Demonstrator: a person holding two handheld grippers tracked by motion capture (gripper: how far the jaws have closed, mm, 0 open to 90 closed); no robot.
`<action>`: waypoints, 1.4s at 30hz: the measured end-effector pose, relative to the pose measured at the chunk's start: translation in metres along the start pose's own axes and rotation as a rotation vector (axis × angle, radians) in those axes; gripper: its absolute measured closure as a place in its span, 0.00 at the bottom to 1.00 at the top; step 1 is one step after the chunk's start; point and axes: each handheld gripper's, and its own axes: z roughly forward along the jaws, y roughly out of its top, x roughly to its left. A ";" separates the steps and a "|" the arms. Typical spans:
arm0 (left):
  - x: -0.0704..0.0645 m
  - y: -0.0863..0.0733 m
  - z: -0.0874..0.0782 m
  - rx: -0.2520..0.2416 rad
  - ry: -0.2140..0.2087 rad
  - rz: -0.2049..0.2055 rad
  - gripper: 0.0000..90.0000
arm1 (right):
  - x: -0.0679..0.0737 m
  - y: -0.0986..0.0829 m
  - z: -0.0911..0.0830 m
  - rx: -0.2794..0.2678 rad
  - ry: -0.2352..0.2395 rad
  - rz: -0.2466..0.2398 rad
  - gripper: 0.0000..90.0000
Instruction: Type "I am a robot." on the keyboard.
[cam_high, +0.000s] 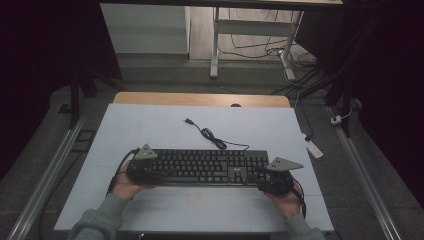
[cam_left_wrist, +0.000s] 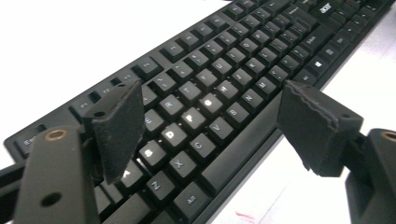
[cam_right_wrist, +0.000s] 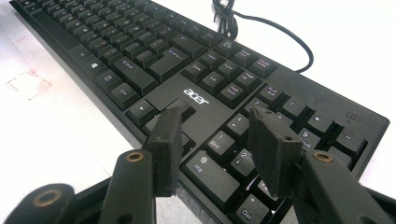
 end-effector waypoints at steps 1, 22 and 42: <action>0.001 0.000 0.000 -0.002 0.005 -0.003 0.25 | 0.000 0.000 0.000 0.000 0.000 0.000 0.61; 0.017 -0.006 -0.003 0.015 0.074 -0.038 0.38 | 0.000 -0.001 0.001 0.004 -0.002 0.001 0.61; 0.032 -0.016 0.000 0.074 0.116 -0.050 0.92 | 0.000 -0.001 0.000 0.004 -0.012 -0.001 0.61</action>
